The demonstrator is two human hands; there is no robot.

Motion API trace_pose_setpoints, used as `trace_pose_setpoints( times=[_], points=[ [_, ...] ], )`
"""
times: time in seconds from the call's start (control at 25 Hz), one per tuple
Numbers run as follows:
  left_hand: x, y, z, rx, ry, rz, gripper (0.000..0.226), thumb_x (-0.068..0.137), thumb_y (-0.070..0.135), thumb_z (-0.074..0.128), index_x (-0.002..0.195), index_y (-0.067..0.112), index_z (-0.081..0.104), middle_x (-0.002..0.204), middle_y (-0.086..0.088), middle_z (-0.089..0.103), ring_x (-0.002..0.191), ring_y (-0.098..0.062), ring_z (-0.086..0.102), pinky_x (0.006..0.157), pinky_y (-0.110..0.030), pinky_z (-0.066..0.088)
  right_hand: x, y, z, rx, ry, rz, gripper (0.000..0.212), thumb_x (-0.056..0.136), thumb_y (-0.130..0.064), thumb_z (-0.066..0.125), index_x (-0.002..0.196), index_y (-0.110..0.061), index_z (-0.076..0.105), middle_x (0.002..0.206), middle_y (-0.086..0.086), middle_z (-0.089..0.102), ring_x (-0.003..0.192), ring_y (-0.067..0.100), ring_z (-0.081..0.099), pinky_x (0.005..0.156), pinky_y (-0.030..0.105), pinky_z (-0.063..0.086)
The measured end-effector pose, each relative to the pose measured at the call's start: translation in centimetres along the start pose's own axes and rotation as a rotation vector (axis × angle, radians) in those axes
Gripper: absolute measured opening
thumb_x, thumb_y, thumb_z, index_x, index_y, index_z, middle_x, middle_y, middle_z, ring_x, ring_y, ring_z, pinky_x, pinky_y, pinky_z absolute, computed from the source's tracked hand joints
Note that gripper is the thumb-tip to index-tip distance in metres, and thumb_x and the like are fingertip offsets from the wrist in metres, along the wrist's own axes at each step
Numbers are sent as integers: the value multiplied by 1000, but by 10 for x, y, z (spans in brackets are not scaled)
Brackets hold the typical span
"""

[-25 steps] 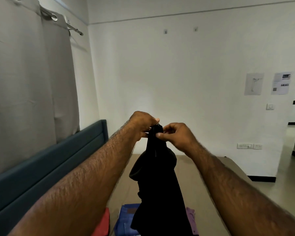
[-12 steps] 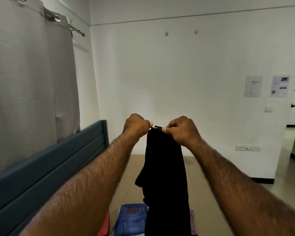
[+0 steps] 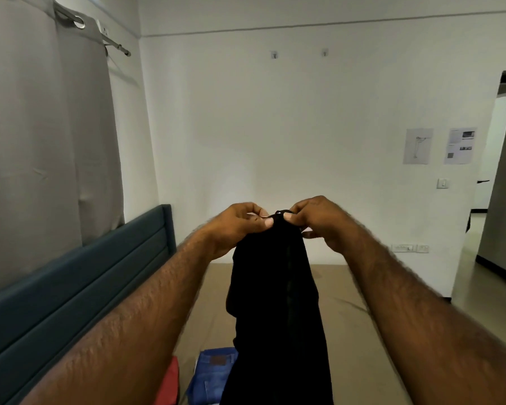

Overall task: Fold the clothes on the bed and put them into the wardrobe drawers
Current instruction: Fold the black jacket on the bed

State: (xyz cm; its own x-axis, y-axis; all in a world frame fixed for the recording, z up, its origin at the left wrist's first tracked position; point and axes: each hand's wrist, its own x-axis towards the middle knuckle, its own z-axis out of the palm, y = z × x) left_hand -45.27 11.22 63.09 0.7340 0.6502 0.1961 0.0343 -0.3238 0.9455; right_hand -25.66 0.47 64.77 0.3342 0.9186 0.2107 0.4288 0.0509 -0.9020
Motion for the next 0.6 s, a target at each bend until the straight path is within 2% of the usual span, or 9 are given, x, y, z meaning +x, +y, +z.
trace_pose_setpoints(
  times=[0.08, 0.2, 0.24, 0.32, 0.44, 0.52, 0.6],
  points=[
    [0, -6, -10, 3, -79, -40, 10, 99, 13, 71, 107, 7, 70, 83, -2, 63, 76, -12, 58, 71, -26, 47, -3, 4, -6, 195, -116, 119, 14, 96, -11, 66, 83, -13, 71, 77, -2, 70, 76, 17, 65, 69, 32, 51],
    [8, -15, -10, -125, -118, -42, 15, 96, -2, 69, 99, 13, 71, 89, -3, 67, 84, -15, 64, 82, -33, 53, -3, 13, -5, 417, -146, 252, 14, 92, -14, 65, 97, -5, 74, 91, 9, 74, 75, 20, 73, 67, 32, 56],
    [11, -17, -7, -178, -101, -34, 17, 95, -3, 69, 94, 14, 71, 91, -3, 68, 85, -17, 64, 83, -34, 53, -1, 16, -3, 424, -141, 250, 18, 90, -17, 69, 100, -3, 75, 95, 11, 76, 79, 23, 74, 72, 34, 57],
    [17, -17, 3, -199, -37, -57, 11, 98, 10, 72, 88, 16, 74, 91, -3, 70, 85, -17, 65, 82, -36, 54, 4, 20, 1, 358, -113, 194, 26, 88, -21, 77, 104, -1, 77, 102, 14, 79, 91, 28, 76, 84, 40, 58],
    [27, -15, 13, -118, 37, -115, 13, 94, 23, 79, 90, 11, 76, 90, -4, 74, 87, -18, 68, 83, -37, 57, 12, 26, 7, 289, -38, 131, 23, 90, -16, 76, 105, 1, 78, 104, 16, 79, 103, 31, 76, 94, 44, 60],
    [32, -18, 16, -72, 58, -100, 19, 89, 23, 85, 96, 8, 76, 92, -5, 75, 88, -17, 69, 83, -36, 58, 14, 30, 7, 281, -7, 149, 19, 91, -13, 72, 103, 2, 78, 102, 16, 79, 99, 30, 76, 88, 41, 61],
    [34, -20, 20, -7, 114, -84, 13, 90, 22, 83, 93, 12, 76, 88, -2, 75, 83, -14, 69, 78, -34, 58, 16, 33, 3, 266, -28, 193, 18, 93, -10, 69, 102, 2, 78, 101, 16, 79, 93, 27, 76, 81, 38, 60]
  ],
)
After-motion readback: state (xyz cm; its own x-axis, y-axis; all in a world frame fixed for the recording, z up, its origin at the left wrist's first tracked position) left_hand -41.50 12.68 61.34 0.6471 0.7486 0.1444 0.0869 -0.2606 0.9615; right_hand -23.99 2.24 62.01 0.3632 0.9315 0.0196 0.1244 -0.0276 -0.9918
